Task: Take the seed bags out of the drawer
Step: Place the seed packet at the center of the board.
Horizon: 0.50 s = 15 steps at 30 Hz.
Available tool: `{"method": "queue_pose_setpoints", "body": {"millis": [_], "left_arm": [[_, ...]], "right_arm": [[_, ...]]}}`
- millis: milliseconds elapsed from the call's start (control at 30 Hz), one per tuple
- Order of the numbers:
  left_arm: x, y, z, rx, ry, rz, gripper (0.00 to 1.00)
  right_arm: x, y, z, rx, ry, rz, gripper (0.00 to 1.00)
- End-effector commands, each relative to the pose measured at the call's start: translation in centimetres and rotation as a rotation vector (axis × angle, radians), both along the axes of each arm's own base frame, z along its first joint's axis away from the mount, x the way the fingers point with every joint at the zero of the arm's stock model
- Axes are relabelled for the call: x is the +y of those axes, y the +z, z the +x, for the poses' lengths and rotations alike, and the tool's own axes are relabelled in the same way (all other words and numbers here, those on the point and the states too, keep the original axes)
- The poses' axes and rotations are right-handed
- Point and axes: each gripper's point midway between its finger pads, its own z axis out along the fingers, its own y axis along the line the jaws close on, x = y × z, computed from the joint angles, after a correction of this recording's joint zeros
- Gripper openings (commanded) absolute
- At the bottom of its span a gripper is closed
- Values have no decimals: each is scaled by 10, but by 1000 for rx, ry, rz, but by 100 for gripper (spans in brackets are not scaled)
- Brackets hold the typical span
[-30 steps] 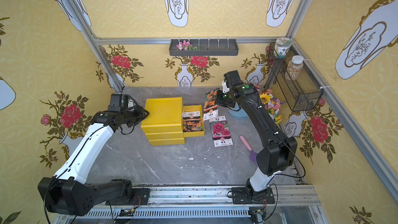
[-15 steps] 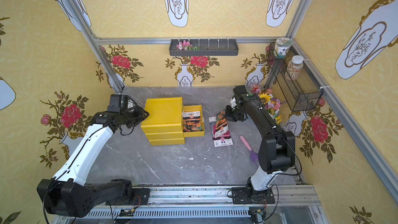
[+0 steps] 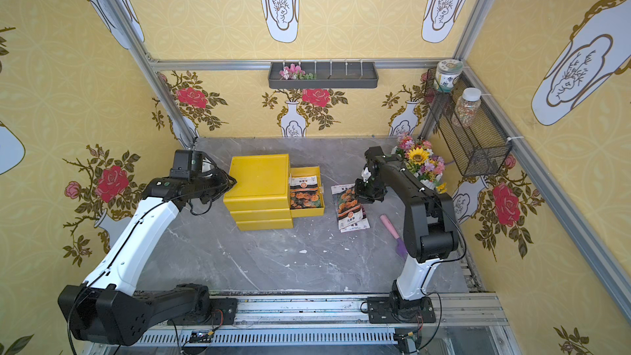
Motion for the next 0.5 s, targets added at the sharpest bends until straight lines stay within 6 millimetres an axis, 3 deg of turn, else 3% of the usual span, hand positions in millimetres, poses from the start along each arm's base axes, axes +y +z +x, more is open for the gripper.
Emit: {"method": "queue_pose_setpoints", "body": {"millis": [0,100,267,467], "left_arm": [[-2,-6,-6,33,-7,-11,43],[-2,-7,-5,34,-7,-11,43],[-2,-7,-5,33,-6,-11,43],[-1,-8,-4,34,-2,-9,43]], "right_arm": [[-12,-4,0,0,8,-83,19],[-18,-3,3,-4,4,-121,29],[-23,10,12,-45,5,-177,30],[12,48,24,-139,79,-178,35]]}}
